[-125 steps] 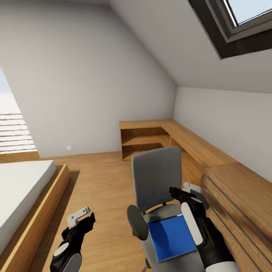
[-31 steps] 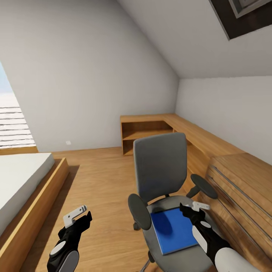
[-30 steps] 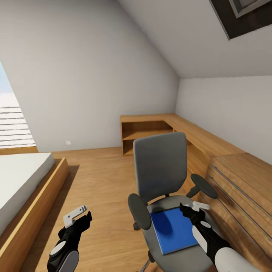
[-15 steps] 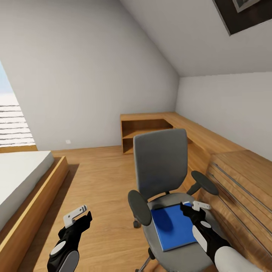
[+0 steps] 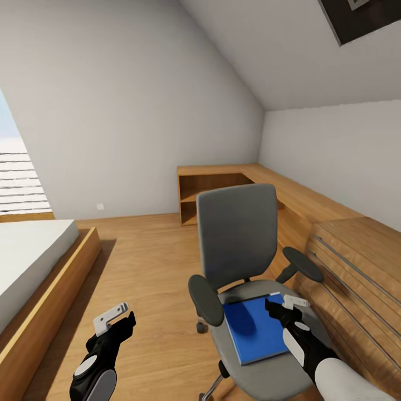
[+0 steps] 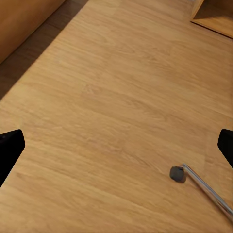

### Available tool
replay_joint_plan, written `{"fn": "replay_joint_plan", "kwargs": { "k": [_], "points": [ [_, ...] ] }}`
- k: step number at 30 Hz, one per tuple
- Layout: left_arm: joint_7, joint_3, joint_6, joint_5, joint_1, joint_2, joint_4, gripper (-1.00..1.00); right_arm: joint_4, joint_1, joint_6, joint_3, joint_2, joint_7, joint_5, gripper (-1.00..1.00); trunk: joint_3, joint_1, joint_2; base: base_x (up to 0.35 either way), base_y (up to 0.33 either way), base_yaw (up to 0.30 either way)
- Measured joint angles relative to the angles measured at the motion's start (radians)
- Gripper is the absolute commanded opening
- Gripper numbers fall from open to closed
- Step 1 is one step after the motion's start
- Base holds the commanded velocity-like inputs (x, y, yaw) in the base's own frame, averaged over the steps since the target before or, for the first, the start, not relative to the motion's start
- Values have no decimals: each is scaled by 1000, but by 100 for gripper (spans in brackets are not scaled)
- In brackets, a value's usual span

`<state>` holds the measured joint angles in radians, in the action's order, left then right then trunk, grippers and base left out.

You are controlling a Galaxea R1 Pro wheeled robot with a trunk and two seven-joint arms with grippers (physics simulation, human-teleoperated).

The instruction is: In the bedroom, organize the workspace by keeping the computer under the desk, ensuring the monitor is on the desk, placing the keyboard on the desk next to the monitor, placing the mouse on the desk next to the keyboard, moving the folder from the swivel chair onto the desk next to the mouse, stacking the notebook on top of the folder with the pen on top of the notebook, and positioning the swivel chair next to the desk.

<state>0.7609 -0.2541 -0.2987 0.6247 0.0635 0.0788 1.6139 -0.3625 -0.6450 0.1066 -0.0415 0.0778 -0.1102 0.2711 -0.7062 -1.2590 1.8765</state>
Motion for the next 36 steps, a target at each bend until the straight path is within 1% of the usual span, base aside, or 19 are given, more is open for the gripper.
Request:
{"fn": "replay_joint_plan", "kwargs": {
  "k": [4, 18, 23, 33, 36],
  "points": [
    [0, 0, 0, 0, 0, 0, 0, 100, 0, -2, -1, 0, 0, 0, 0, 100, -13, -15, 28, 0, 0, 0],
    [0, -1, 0, 0, 0, 1, -3, 100, -1, -4, -1, 0, 0, -1, 1, 100, -13, -15, 28, 2, 0, 0],
    [-1, -2, 0, -1, 0, 1, -6, 100, -1, -4, -1, 0, 0, -2, 1, 100, -13, -15, 28, 106, 0, 0],
    [1, -6, 0, -3, 0, 1, -9, 100, -4, -4, -2, 0, 0, -4, 1, 100, -13, -15, 28, 24, 0, 0],
    [1, -12, 1, -5, 0, 1, -9, 100, -3, -4, -6, 0, 0, -4, 0, 100, -13, -15, 28, 3, 0, 0]
  ]
}}
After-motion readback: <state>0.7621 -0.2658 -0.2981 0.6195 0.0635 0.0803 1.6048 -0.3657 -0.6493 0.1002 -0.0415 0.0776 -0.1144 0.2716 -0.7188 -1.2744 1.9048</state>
